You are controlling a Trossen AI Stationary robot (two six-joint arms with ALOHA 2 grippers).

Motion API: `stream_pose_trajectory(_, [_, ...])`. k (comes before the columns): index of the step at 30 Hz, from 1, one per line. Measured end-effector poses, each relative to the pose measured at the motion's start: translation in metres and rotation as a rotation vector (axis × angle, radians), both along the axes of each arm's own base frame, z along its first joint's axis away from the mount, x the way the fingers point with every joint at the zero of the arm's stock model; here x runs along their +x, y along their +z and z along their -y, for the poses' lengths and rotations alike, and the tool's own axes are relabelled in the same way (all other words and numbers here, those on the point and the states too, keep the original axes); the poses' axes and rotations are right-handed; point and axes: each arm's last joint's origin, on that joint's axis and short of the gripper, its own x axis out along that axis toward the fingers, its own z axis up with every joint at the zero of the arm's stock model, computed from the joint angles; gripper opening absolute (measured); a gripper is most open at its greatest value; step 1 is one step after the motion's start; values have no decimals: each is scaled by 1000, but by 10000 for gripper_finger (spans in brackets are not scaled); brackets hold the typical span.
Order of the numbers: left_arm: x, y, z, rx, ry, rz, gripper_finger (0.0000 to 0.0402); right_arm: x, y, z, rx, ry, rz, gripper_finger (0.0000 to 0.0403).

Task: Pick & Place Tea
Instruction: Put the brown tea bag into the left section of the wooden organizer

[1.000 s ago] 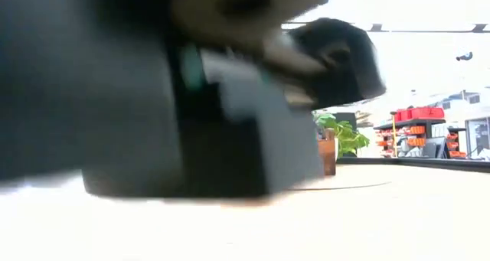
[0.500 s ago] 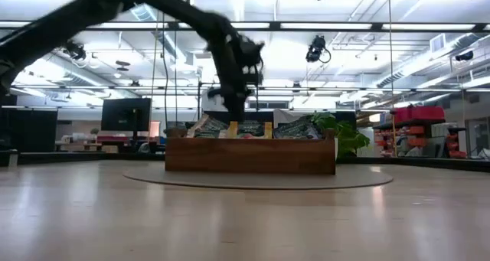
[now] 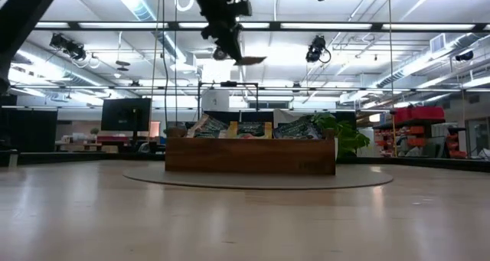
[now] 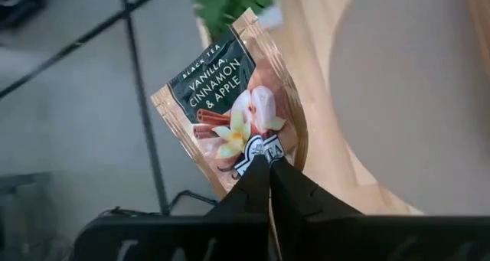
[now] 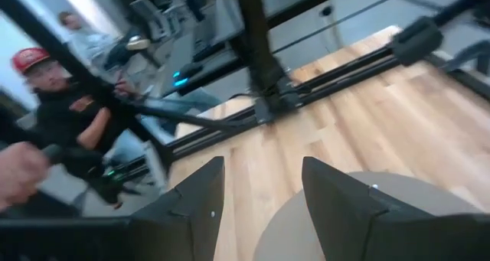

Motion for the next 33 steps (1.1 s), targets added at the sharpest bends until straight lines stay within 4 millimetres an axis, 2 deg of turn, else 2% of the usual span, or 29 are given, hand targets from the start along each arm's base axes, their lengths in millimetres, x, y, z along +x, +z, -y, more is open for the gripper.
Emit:
stream_pose_trajectory(8, [-5, 29, 25, 80, 102, 92, 1, 0, 0, 8, -37, -228, -1, 182])
stream_pose_trajectory(13, [-3, 39, 45, 164, 179, 103, 1, -3, 1, 23, 8, -448, 9, 182])
stream_pose_trajectory(17, [1, 43, 59, 225, 267, 120, 1, -5, 2, 38, 77, -550, 32, 182])
stream_pose_trajectory(24, [9, 49, 84, 286, 428, 214, 0, -9, 7, 57, 174, -637, 110, 182])
stream_pose_trajectory(29, [15, 51, 102, 298, 429, 255, 0, -10, 16, 64, 188, -627, 205, 185])
stream_pose_trajectory(33, [17, 54, 113, 303, 424, 285, 0, -11, 15, 68, 197, -611, 189, 203])
